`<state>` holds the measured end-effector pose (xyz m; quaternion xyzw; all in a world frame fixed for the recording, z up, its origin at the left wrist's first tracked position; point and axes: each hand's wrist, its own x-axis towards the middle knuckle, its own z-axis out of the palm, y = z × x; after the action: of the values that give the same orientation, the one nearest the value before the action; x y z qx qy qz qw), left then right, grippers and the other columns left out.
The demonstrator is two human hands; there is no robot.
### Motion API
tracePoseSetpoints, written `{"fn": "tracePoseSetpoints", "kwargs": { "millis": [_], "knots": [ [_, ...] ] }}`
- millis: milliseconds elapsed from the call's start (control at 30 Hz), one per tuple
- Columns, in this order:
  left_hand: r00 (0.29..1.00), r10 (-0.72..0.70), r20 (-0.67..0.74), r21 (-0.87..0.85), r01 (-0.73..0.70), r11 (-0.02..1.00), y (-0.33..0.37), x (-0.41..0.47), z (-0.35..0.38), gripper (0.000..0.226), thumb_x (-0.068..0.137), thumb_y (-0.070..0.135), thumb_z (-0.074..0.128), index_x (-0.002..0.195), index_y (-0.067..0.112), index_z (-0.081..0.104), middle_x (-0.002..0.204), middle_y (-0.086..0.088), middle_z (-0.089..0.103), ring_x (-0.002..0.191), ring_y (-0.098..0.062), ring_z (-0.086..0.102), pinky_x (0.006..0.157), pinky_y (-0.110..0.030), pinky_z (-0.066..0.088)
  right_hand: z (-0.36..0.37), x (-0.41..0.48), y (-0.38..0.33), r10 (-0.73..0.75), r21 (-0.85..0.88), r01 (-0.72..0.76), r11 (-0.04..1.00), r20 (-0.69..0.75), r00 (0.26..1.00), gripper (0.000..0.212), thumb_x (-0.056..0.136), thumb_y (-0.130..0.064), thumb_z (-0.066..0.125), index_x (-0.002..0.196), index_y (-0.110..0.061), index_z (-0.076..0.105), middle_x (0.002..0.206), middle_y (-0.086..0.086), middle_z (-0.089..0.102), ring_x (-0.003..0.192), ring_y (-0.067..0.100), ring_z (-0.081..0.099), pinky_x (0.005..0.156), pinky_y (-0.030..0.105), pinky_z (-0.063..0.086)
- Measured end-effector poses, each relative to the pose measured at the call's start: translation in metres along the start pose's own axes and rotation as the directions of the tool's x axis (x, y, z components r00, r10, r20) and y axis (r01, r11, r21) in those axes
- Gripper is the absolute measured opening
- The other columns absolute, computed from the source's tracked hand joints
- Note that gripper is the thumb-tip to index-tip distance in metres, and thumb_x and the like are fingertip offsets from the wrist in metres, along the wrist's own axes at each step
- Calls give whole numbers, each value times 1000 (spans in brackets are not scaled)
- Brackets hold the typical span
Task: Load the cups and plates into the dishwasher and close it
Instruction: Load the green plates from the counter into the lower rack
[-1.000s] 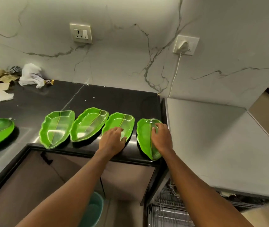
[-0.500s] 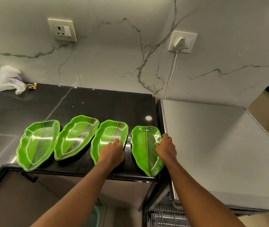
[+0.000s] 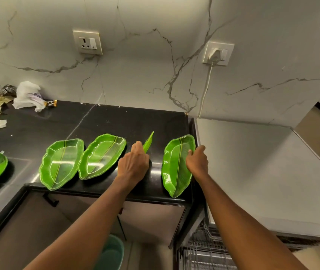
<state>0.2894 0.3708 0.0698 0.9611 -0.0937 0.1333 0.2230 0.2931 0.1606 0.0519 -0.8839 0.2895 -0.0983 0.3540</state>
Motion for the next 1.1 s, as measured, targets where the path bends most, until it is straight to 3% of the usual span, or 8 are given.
{"fn": "tracePoseSetpoints", "kwargs": {
  "millis": [133,267,433,600,900,1100],
  "knots": [
    [997,-60,-38,-151,54,987,5,-30,-19,12,90,22,41,88,18,30,75,-11,53,74,-45,60,56,-38,35,-12,-27,5,-38,32,39,999,-25,999,26,98,-27,46,114,-8,43,114,19,63,102,40,61,74,36,42],
    [991,-93,-92,-233,70,970,9,-72,-43,9,92,20,38,93,13,33,79,-22,62,75,-48,59,57,-40,35,-26,-67,17,-52,41,54,998,-50,997,26,95,-31,48,109,-9,49,111,18,63,102,39,60,75,36,41],
    [980,-142,-136,-286,98,953,14,-138,-69,9,94,21,36,90,13,35,81,-24,63,78,-46,58,59,-37,28,-38,-131,44,-73,79,78,994,-64,995,17,94,-31,48,95,-14,49,104,17,64,98,38,60,71,34,36],
    [973,-229,-35,-291,209,934,23,-214,-77,19,98,28,31,89,13,38,100,-25,64,93,-47,57,69,-41,33,-51,-198,79,-77,118,83,990,-54,996,18,94,-32,48,90,-15,45,89,10,59,90,35,59,70,34,38],
    [979,-199,55,-245,206,947,58,-303,-73,29,102,36,26,90,13,37,101,-24,63,95,-47,57,76,-46,41,-105,-284,145,2,102,4,995,-61,998,20,95,-35,47,94,-15,49,85,2,53,77,24,49,68,33,38],
    [973,-201,113,-270,225,936,95,-339,-49,39,101,47,24,88,14,41,103,-24,63,98,-47,56,78,-46,41,-142,-310,200,10,60,-4,998,-93,996,23,96,-35,48,84,-17,41,71,-4,47,62,16,44,50,29,27]
  ]
}}
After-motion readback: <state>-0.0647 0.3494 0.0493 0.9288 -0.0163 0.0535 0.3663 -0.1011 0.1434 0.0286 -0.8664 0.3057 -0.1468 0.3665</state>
